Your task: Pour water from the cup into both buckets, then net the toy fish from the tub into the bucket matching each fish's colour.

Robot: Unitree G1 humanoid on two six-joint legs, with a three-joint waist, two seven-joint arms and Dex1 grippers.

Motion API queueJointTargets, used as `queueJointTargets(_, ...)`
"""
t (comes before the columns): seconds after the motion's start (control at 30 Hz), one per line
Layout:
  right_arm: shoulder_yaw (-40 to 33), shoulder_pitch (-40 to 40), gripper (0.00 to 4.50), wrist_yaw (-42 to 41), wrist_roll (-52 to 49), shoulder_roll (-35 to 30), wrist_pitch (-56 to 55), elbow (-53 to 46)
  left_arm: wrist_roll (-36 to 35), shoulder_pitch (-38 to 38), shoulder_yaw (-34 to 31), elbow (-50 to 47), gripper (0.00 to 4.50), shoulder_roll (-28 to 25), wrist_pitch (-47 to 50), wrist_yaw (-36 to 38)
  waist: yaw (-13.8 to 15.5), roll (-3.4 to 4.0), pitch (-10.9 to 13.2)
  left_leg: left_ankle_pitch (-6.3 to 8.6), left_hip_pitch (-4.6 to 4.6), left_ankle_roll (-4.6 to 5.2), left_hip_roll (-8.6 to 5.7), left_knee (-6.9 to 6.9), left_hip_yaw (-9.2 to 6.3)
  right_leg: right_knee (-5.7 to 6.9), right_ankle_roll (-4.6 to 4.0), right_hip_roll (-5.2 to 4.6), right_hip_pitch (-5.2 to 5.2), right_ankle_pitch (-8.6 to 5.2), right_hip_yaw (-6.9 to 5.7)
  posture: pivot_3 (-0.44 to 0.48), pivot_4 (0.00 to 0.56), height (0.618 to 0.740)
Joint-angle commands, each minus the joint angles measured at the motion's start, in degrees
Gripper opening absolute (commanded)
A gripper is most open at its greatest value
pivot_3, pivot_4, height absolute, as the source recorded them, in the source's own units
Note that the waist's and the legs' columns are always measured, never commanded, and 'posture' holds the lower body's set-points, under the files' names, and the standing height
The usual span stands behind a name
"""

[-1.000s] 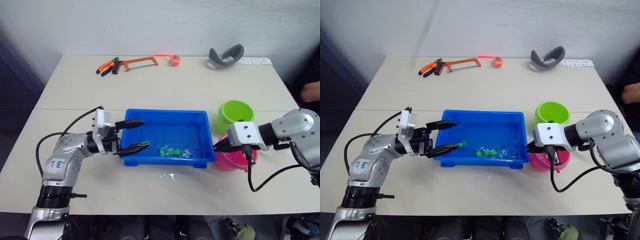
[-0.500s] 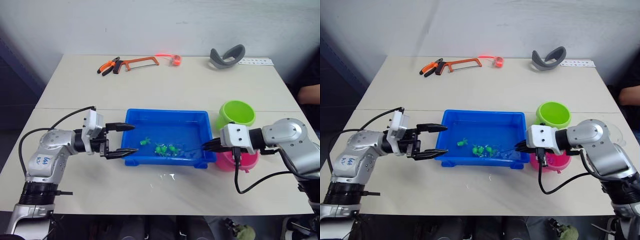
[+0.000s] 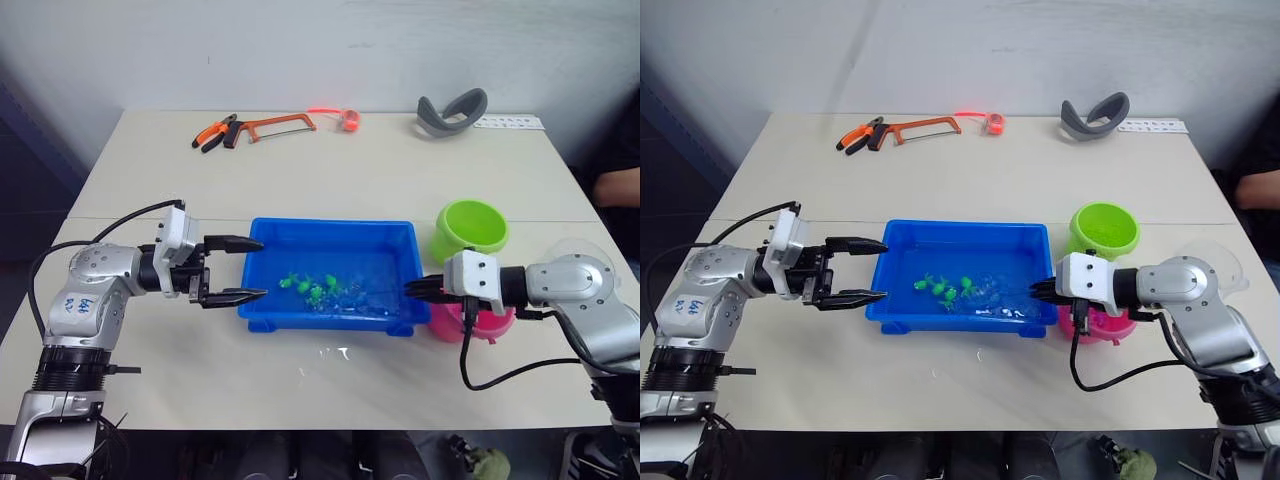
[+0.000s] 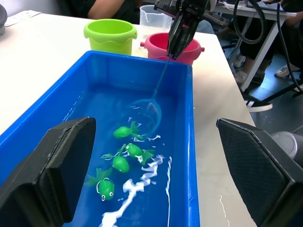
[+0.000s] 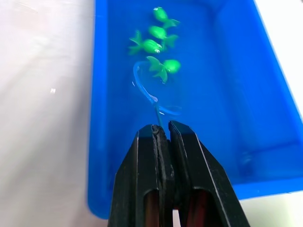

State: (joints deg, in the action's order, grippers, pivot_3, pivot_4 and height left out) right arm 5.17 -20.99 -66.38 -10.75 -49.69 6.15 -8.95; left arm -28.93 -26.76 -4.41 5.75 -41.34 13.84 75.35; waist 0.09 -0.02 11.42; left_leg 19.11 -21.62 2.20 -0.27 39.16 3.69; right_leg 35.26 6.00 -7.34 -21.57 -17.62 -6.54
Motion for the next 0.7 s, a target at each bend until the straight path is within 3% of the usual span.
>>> queueJointTargets(0.03,-0.8,-0.3,0.00,2.7,0.7,1.8,-1.8,-0.6,0.0,-1.4,-0.7,-0.2,4.45,-0.9,0.5,0.0,0.0,0.00,0.0,0.00,0.00,0.00,0.00,0.00,0.00,0.01,0.00,0.00,0.00,0.00,0.01,0.000,0.150,0.740)
queueJointTargets(0.57,7.2,-6.2,0.00,8.5,9.5,8.7,3.9,0.1,2.8,-1.6,-2.2,3.4,4.45,-5.9,0.3,0.6,-0.2,0.00,0.0,0.00,0.00,0.00,0.01,0.00,0.02,0.06,-0.01,0.02,-0.06,0.00,0.04,0.000,0.150,0.740)
queueJointTargets(0.7,8.6,-9.3,0.00,10.9,10.1,13.0,5.2,0.8,2.5,-1.0,-3.6,5.6,4.45,-7.7,-0.5,0.8,-0.3,0.00,0.0,0.00,-0.01,0.00,0.02,0.00,0.03,0.10,-0.01,0.02,-0.11,-0.01,0.04,0.000,0.150,0.740)
